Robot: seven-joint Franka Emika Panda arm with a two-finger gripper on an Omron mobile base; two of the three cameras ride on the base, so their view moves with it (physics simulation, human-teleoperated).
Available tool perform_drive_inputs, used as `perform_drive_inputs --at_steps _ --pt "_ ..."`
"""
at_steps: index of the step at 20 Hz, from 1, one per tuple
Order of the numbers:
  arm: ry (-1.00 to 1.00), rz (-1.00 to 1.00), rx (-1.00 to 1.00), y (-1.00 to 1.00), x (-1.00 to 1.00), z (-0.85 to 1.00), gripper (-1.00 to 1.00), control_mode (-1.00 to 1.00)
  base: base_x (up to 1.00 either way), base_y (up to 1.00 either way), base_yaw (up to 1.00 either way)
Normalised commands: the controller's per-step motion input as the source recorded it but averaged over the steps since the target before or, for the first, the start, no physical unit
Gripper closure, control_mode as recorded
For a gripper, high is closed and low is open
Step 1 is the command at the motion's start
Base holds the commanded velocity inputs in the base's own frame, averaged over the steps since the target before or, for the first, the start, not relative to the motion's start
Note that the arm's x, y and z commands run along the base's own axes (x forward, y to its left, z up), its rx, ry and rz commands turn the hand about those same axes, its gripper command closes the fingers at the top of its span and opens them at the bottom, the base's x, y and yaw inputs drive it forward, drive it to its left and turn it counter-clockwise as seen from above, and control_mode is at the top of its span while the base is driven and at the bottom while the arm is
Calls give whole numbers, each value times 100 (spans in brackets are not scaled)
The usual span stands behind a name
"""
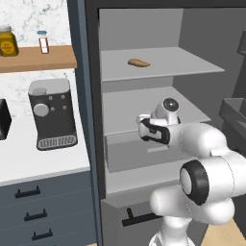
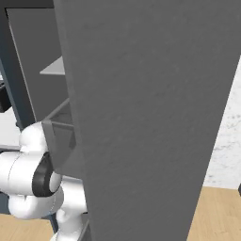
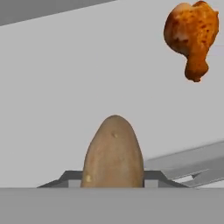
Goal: Place one sweet potato and one chicken drumstick in each tupperware on the nearby counter, to pack two identical lunches.
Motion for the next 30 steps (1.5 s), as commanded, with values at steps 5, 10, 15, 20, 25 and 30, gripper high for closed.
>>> perform_drive_inputs --at_steps 5,10,15,20,25,30 --pt "1 0 0 0 -96 92 100 -100 0 0 0" --pt "3 0 0 0 -100 83 100 -100 0 0 0" --pt "0 0 0 0 -20 0 100 100 -80 3 1" --pt "0 0 0 0 0 0 100 100 -92 56 11" --pt "0 0 0 0 0 0 100 100 -8 100 5" --pt "0 0 0 0 0 0 100 100 32 100 0"
